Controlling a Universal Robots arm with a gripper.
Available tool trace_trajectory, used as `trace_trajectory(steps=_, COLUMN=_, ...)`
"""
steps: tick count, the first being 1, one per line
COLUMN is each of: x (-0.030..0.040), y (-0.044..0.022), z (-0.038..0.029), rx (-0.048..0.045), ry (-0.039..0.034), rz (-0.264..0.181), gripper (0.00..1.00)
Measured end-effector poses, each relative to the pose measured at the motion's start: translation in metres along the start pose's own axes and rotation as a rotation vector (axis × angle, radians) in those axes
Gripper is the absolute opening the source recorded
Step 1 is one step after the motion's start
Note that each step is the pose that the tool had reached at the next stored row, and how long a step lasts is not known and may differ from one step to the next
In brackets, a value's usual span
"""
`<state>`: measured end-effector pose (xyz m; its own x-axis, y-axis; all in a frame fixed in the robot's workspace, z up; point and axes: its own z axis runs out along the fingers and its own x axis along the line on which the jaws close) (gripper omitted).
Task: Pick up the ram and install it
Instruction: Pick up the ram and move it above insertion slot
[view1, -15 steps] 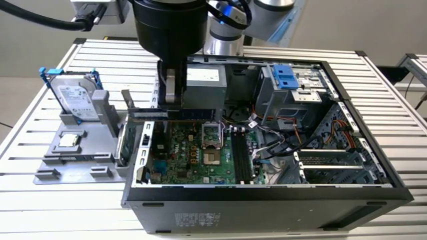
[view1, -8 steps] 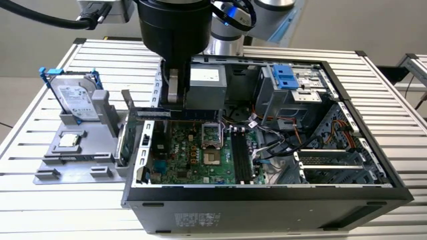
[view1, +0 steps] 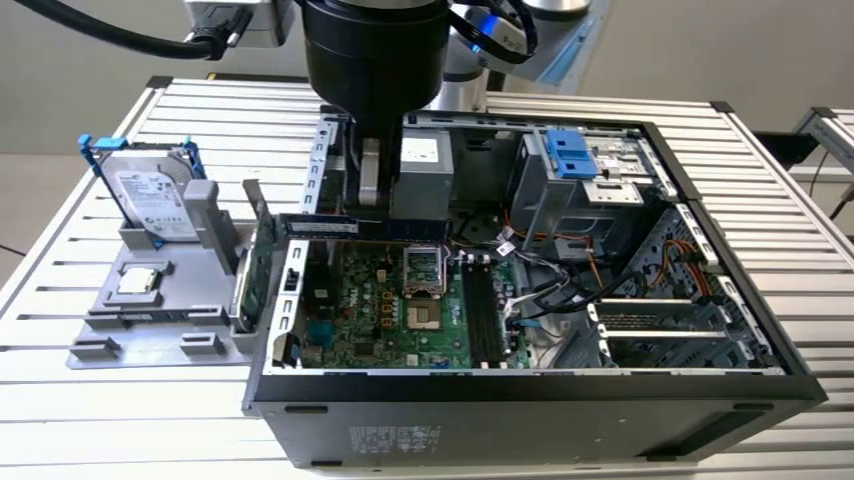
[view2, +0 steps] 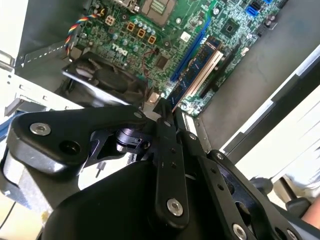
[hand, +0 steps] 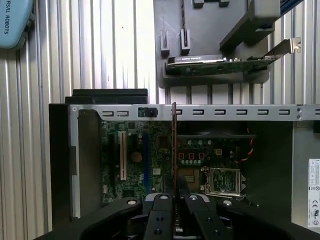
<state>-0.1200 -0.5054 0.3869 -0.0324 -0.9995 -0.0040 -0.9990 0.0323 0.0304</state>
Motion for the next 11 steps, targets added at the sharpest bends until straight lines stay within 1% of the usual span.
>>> trace_trajectory(steps=11, x=-0.0005, y=-0.0142, z=-0.0004, rx=0.0, ry=0.0, rz=0.0, gripper=0.0)
